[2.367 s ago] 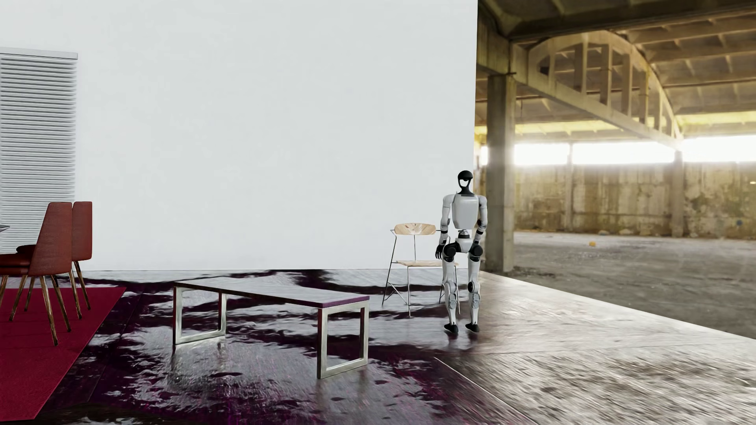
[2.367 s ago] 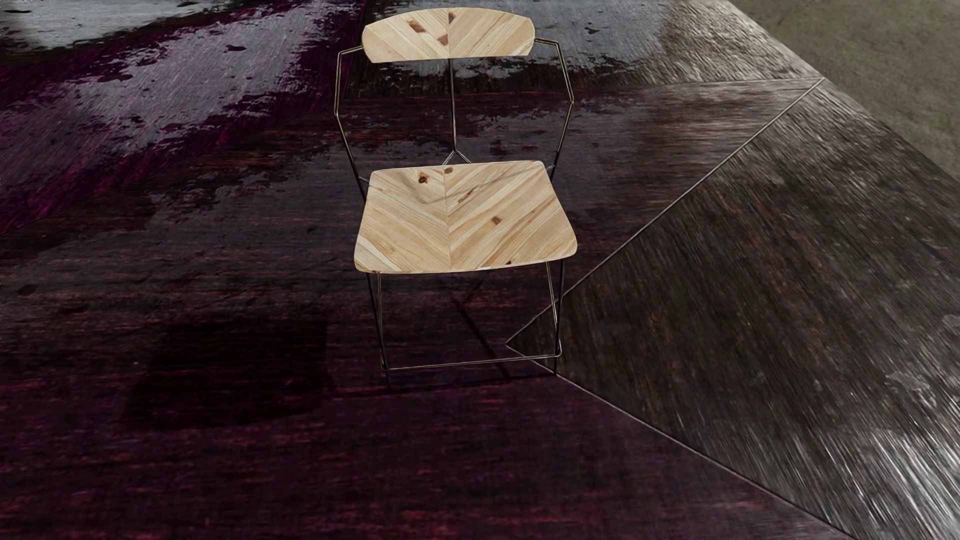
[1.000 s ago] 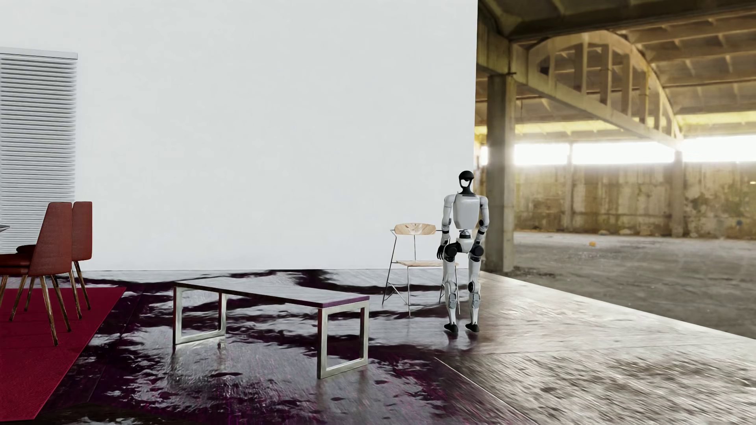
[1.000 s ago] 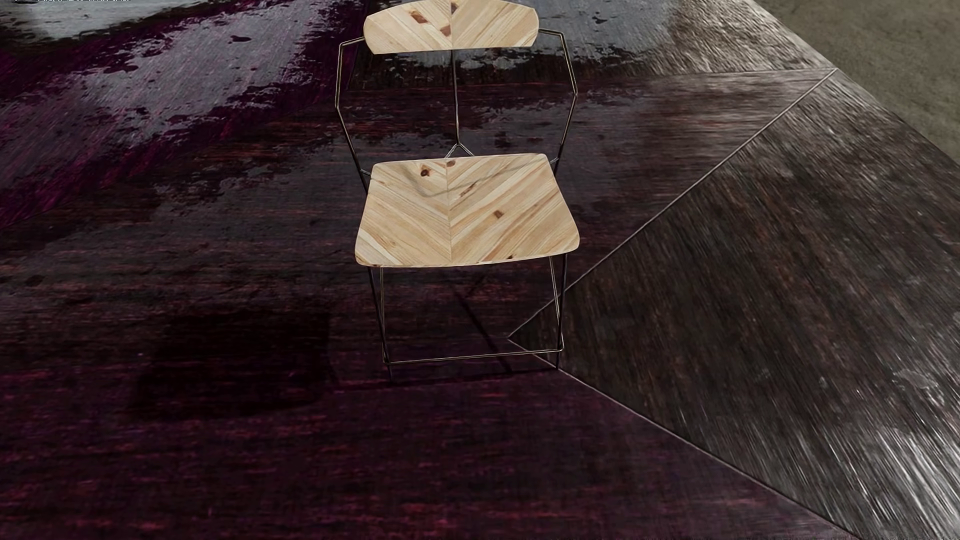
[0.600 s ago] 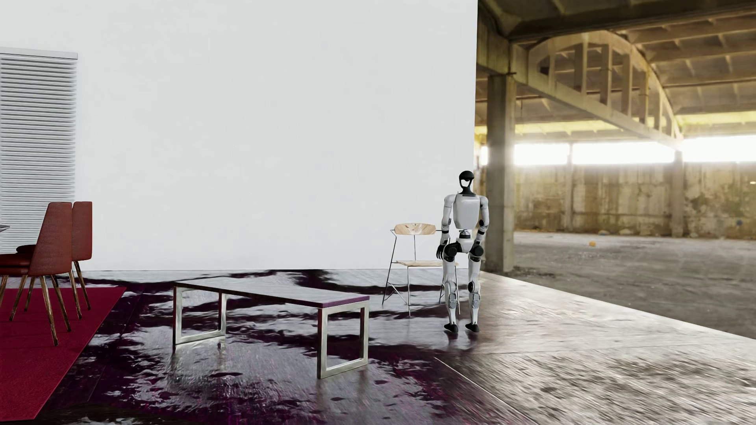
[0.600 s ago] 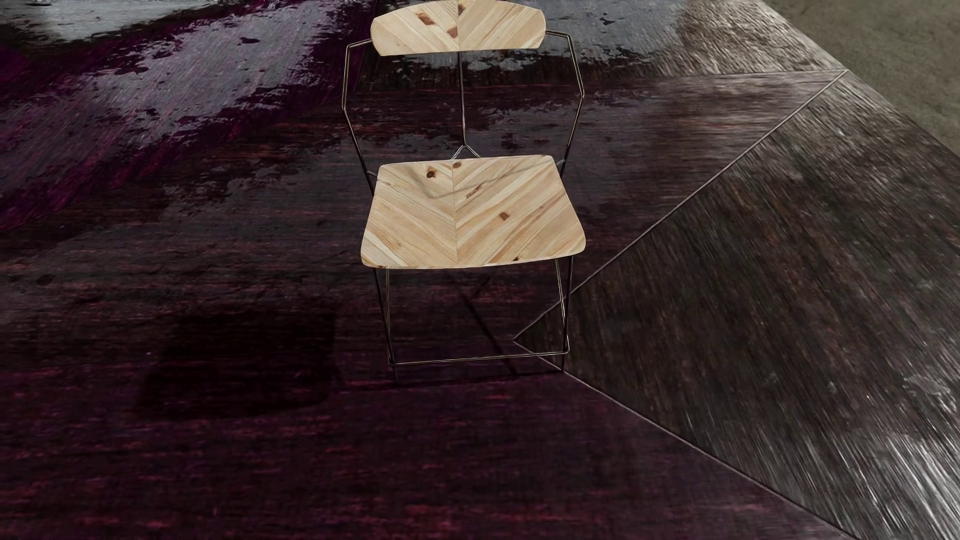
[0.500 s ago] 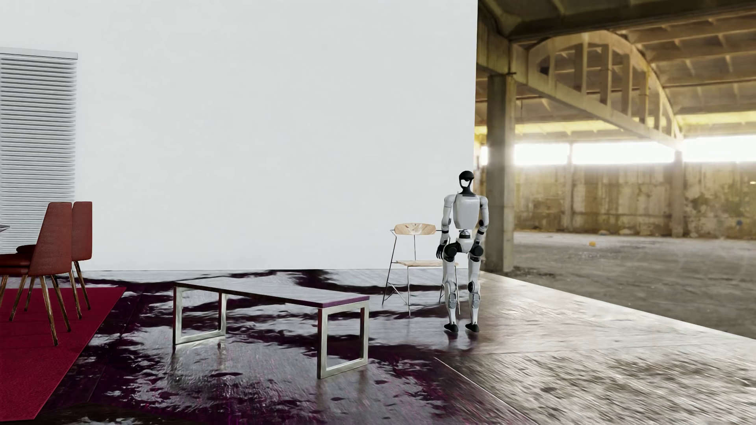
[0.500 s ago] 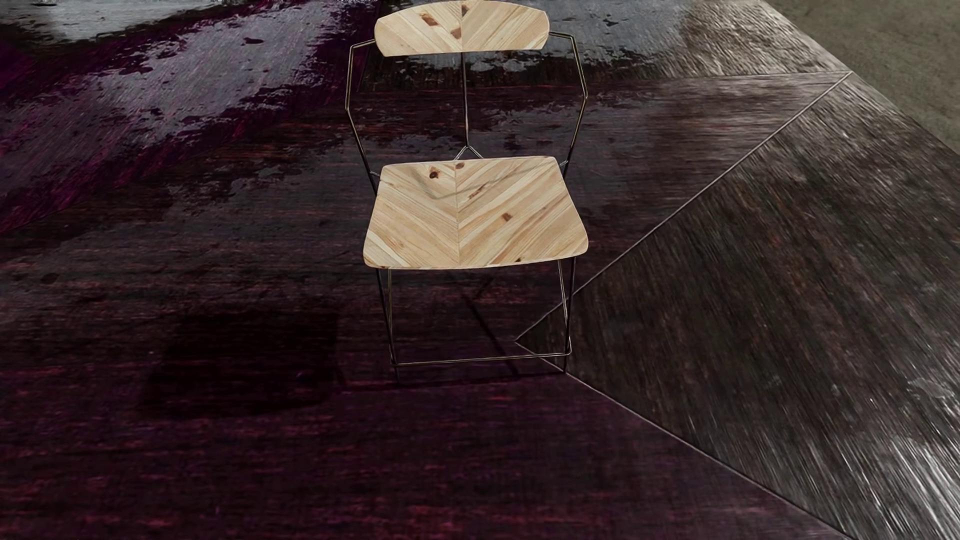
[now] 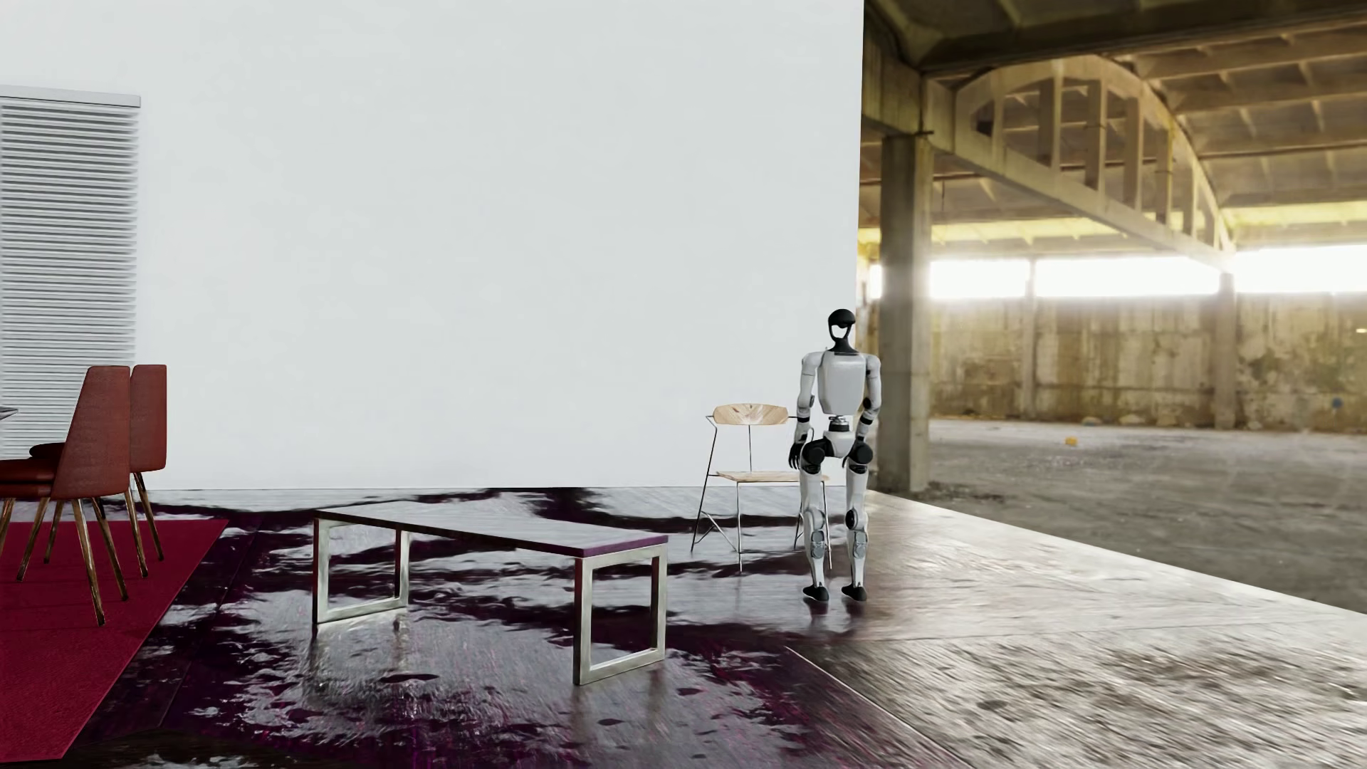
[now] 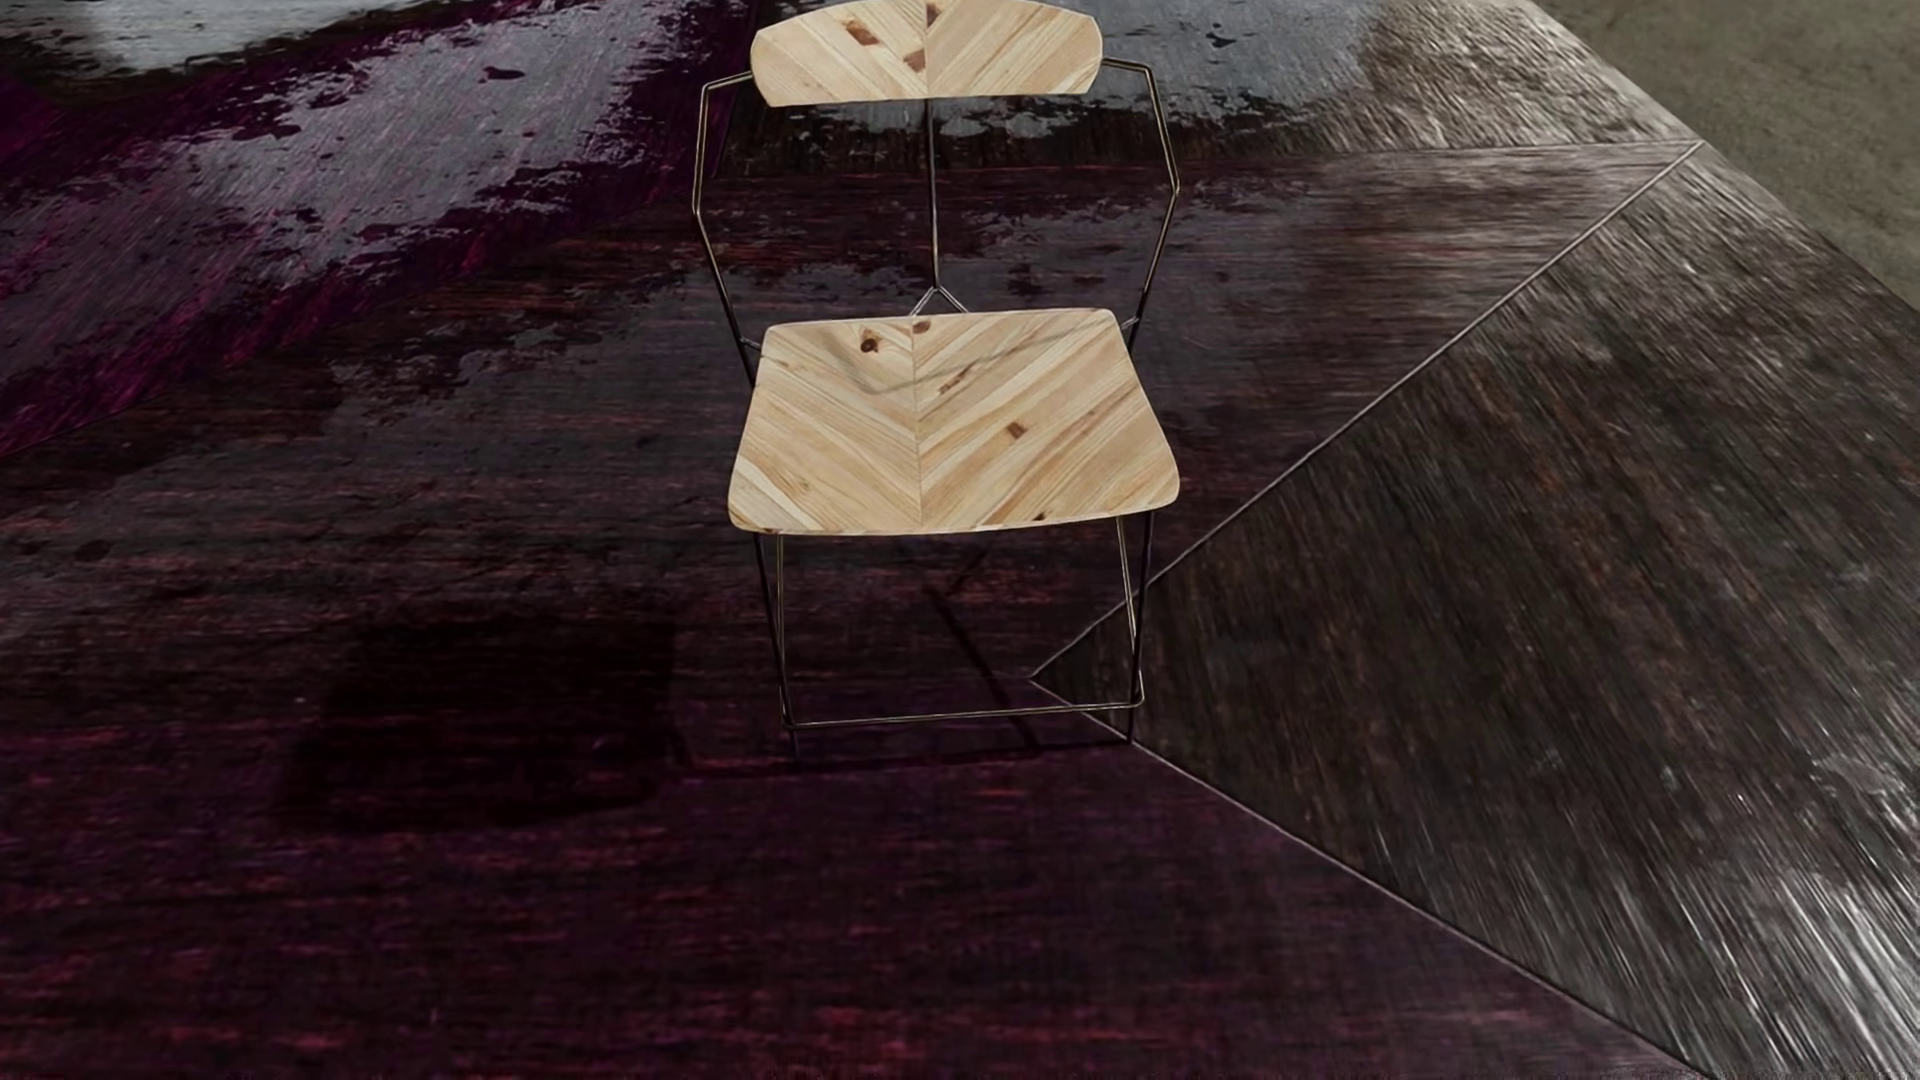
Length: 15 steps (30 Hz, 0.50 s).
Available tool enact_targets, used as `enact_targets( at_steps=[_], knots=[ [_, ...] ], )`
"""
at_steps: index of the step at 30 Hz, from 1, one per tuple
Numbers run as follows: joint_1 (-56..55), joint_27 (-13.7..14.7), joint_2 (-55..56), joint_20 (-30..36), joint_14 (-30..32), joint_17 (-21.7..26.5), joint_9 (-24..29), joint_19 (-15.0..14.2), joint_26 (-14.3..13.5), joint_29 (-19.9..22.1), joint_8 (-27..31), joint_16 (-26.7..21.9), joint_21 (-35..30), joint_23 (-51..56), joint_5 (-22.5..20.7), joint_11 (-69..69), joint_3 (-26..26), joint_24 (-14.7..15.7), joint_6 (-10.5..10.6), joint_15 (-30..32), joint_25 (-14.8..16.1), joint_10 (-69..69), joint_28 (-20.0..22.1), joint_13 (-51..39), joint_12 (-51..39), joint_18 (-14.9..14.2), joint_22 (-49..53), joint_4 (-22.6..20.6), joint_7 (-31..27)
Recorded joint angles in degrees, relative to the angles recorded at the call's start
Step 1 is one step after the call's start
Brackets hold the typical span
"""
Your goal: Go to the chair
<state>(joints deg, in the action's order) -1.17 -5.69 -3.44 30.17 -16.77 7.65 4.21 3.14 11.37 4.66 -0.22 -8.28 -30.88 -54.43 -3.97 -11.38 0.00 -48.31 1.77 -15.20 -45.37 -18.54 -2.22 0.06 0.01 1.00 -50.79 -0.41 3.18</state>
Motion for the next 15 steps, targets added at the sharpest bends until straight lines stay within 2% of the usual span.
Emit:
enact_targets(
  at_steps=[2,4,9,12,15],
  knots=[
    [-0.01,-0.22,0.05,0.28,-0.03,-0.02,0.23,-0.06,-1.97,-0.2,0.01,-0.56,-0.08,0.14,0.01,0.02,-0.01,-1.36,0.0,0.03,0.05,0.09,-2.25,-0.13,-0.63,0.05,-0.45,-0.02,-0.01],
    [0.03,-0.26,0.18,-0.4,0.08,0.04,0.37,-0.12,-2.67,-0.13,0.04,-0.75,-0.33,0.13,0.05,0.1,0.05,-2.38,-0.01,0.15,-0.04,0.48,-3.48,-0.25,-1.0,0.04,-0.61,-0.07,0.0],
    [0.03,0.03,0.64,-2.42,0.47,0.3,0.38,-0.34,-0.17,-0.06,0.22,0.44,-0.76,0.0,0.28,0.26,0.09,-3.46,-0.04,0.4,-0.11,1.51,0.56,-0.49,-0.08,0.01,-0.1,-0.31,0.17],
    [-0.08,0.41,0.7,-3.51,0.42,0.62,0.33,-0.45,0.33,-0.04,0.06,1.12,-0.79,0.02,0.41,0.16,0.12,-2.18,-0.06,0.32,0.08,1.41,0.87,-0.29,0.62,0.05,-0.26,-0.44,0.04],
    [-0.06,0.46,0.71,-2.88,0.46,0.82,0.28,-0.54,-0.03,-0.08,-0.2,0.62,-0.91,-0.06,0.54,-0.01,0.14,-2.48,-0.06,0.19,0.21,1.41,0.71,-0.22,0.51,0.15,-0.38,-0.58,-0.19]
  ],
)
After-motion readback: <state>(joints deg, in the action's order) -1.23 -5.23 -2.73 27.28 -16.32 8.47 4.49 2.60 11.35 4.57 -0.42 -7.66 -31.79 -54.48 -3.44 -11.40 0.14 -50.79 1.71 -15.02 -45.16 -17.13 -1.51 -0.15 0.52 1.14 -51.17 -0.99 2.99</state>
